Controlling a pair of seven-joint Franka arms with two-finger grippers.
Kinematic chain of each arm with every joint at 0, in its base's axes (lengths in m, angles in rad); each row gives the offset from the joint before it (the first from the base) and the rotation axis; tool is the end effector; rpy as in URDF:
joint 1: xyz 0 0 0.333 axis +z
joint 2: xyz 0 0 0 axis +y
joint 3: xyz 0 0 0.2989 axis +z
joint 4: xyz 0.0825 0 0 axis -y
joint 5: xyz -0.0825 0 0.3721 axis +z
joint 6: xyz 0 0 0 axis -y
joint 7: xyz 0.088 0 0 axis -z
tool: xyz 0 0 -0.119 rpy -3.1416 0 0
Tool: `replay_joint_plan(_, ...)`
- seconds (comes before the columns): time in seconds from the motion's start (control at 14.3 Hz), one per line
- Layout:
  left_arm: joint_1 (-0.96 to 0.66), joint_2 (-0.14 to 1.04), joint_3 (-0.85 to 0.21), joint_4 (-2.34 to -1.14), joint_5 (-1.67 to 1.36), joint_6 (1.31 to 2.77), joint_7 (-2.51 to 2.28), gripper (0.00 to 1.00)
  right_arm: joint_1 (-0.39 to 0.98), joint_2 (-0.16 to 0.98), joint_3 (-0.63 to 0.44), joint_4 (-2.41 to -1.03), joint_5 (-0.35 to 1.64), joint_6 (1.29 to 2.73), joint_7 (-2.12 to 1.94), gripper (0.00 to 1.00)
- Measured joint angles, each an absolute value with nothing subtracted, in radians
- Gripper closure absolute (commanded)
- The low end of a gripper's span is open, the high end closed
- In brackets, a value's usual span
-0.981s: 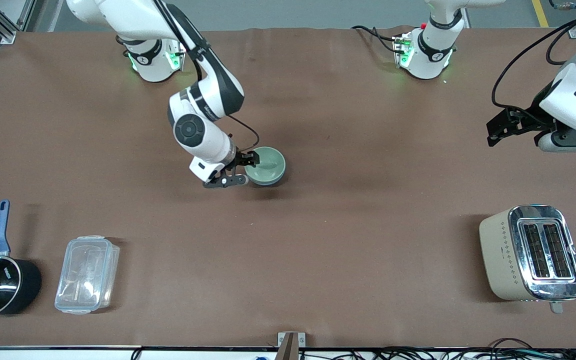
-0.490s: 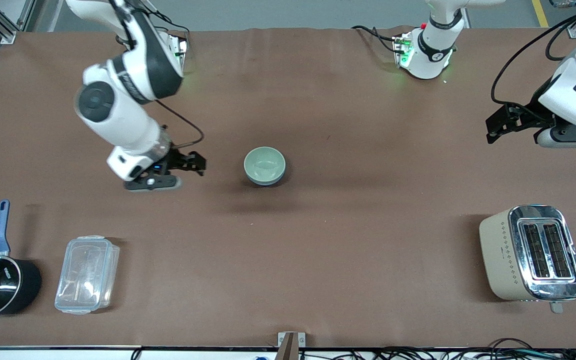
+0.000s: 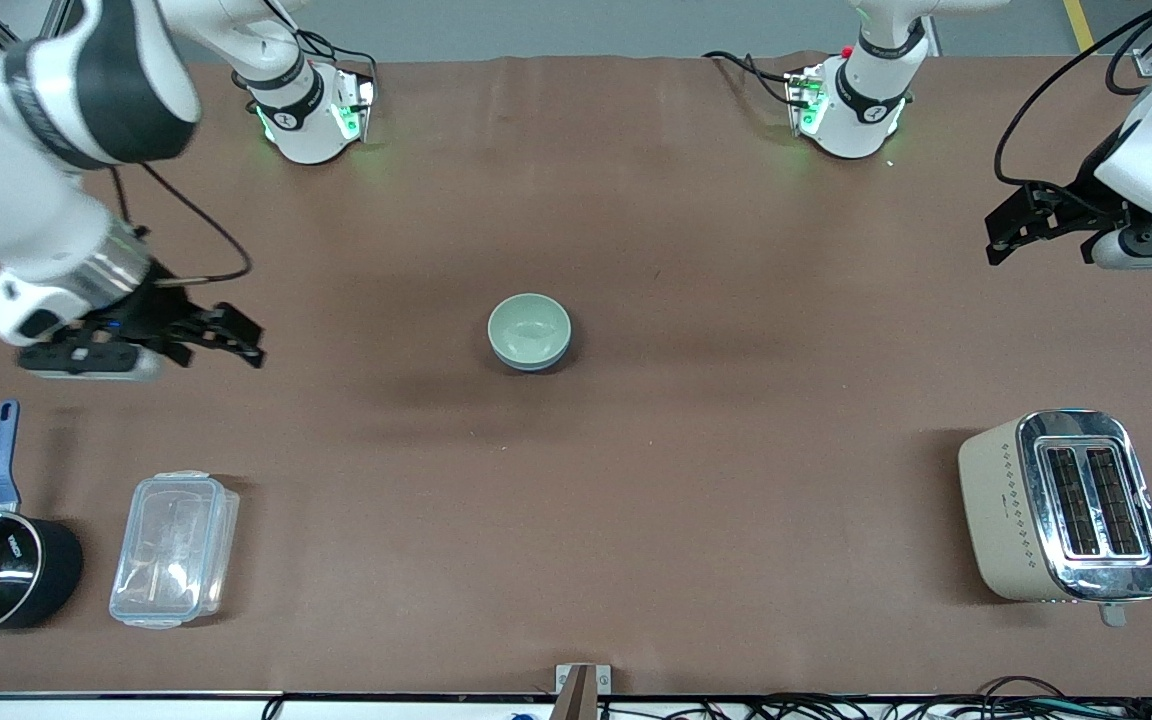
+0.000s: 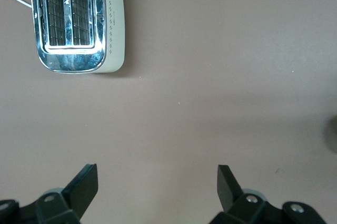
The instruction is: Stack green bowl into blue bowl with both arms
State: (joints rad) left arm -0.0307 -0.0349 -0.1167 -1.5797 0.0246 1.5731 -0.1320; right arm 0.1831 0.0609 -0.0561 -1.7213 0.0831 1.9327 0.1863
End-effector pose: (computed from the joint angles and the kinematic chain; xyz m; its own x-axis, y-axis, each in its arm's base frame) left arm 0.5277 -0.0765 0.6102 0.9994 -0.0155 0.0316 -0.0147 -0.9996 -0.0247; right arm 0.5809 0.0816 0.5248 0.9873 -0.0886 0.1320 -0.0751 -0.9917 -0.1040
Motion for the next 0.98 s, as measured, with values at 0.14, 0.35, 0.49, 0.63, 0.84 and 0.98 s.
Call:
replay_joint_plan(0.14,-0.029,-0.035,-0.117,-1.579,0.025,1.573,-0.132,0.00,0.142,0.058,-0.056,-1.626,0.037,1.848,0.154,0.00)
replay_joint_plan(0.35,-0.028,-0.035,-0.116,-1.578,0.025,1.573,-0.132,0.00,0.079,0.056,-0.056,-1.494,0.019,1.750,0.128,0.00)
replay_joint_plan(0.49,-0.028,-0.035,-0.116,-1.578,0.025,1.573,-0.131,0.00,0.051,0.056,-0.056,-1.431,0.018,1.684,0.115,0.00)
replay_joint_plan(0.63,-0.028,-0.035,-0.116,-1.577,0.025,1.573,-0.131,0.00,0.049,0.056,-0.054,-1.398,0.018,1.619,0.114,0.00)
replay_joint_plan(0.84,-0.028,-0.035,-0.116,-1.577,0.025,1.573,-0.131,0.00,0.049,0.048,-0.045,-1.386,0.018,1.516,0.114,0.00)
replay_joint_plan(0.98,-0.028,-0.035,-0.116,-1.577,0.025,1.573,-0.131,0.00,0.049,0.035,-0.044,-1.389,0.018,1.483,0.113,0.00)
